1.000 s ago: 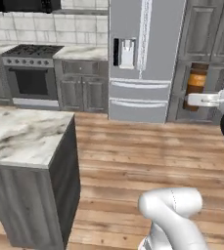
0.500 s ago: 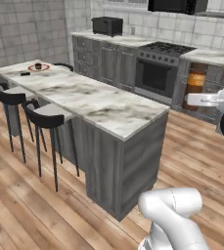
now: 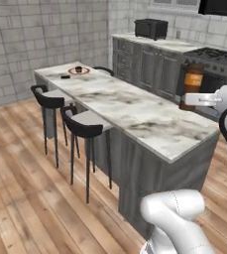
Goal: Take the cinnamon bottle from the cabinet and place it on the dining table, next to the plate with the cupcake. Then take the chocolate from the dining counter and place it on the cupcake plate.
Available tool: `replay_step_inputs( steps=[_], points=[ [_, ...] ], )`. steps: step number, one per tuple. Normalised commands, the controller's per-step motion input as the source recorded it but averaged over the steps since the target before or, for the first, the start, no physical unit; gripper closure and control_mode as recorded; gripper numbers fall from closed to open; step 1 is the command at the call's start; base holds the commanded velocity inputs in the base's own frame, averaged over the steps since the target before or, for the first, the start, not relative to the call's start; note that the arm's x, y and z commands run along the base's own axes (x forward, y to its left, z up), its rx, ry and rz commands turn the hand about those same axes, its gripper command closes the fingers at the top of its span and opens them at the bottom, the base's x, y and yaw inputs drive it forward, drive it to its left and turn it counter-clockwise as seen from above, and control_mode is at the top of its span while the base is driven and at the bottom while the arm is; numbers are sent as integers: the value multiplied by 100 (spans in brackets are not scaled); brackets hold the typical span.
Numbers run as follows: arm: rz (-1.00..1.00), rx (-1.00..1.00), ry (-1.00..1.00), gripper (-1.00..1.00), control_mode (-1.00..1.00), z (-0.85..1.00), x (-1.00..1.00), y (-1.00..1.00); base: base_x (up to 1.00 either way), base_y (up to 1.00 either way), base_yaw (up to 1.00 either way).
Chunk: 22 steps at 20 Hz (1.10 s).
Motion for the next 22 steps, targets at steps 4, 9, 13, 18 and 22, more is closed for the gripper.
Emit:
replay_step_inputs(
  steps=[4,9,13,18,22],
  points=[
    [0,0,0,100,100,0,0,0,76,9,25],
    [0,0,0,100,100,0,0,0,43,-33,13],
    [0,0,0,100,100,0,0,0,27,-63,14],
    [0,0,0,100,100,0,0,0,13,-61,8],
    [0,0,0,100,100,0,0,0,6,-68,17]
  ],
)
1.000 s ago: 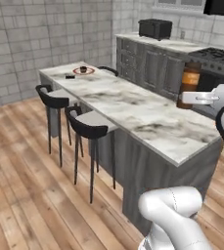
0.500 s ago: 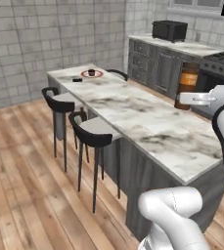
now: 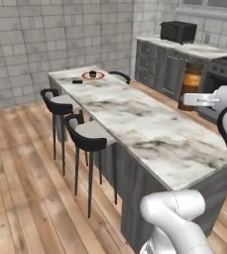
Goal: Take the cinnamon bottle from the cabinet and place it on the dining table, next to the plate with the cupcake. Then take the chocolate from the dining counter and place it on the cupcake plate.
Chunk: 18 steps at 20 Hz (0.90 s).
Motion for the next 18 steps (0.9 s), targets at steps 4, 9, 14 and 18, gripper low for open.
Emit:
replay_step_inputs(
  steps=[4,9,14,18],
  points=[
    [0,0,0,100,100,0,0,0,0,-74,7],
    [0,0,0,100,100,0,0,0,-26,-68,0],
    [0,0,0,100,100,0,0,0,-15,-64,-3],
    [0,0,0,100,100,0,0,0,12,-76,5]
  ],
)
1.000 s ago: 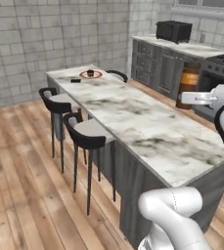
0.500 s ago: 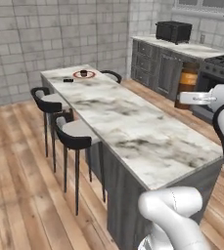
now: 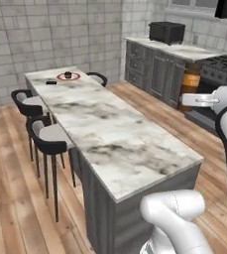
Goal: Take the cinnamon bottle from the cabinet and place it on the dining table, next to the plate with the cupcake. Then take the chocolate from the dining counter and place it on the cupcake plate.
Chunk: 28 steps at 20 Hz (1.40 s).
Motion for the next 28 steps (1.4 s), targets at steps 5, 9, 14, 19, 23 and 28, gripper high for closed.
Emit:
replay_step_inputs(
  steps=[5,9,14,19,23,28],
  points=[
    [0,0,0,100,100,0,0,0,15,-71,12],
    [0,0,0,100,100,0,0,0,17,-75,9],
    [0,0,0,100,100,0,0,0,16,-79,5],
    [0,0,0,100,100,0,0,0,16,-81,3],
    [0,0,0,100,100,0,0,0,21,-78,4],
    [0,0,0,100,100,0,0,0,35,-66,10]
  ],
)
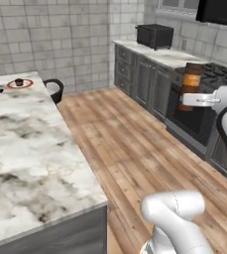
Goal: Take the cinnamon bottle from the cabinet and place it on the dining table, next to the plate with the cupcake. Then take the chocolate from the dining counter and place it on the cupcake plate.
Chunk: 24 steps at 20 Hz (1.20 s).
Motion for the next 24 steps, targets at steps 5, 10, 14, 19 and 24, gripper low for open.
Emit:
replay_step_inputs(
  steps=[5,10,14,19,24],
  points=[
    [0,0,0,100,100,0,0,0,41,-55,19],
    [0,0,0,100,100,0,0,0,50,-42,28],
    [0,0,0,100,100,0,0,0,64,-34,29],
    [0,0,0,100,100,0,0,0,74,-31,26],
    [0,0,0,100,100,0,0,0,75,-31,25]
  ],
)
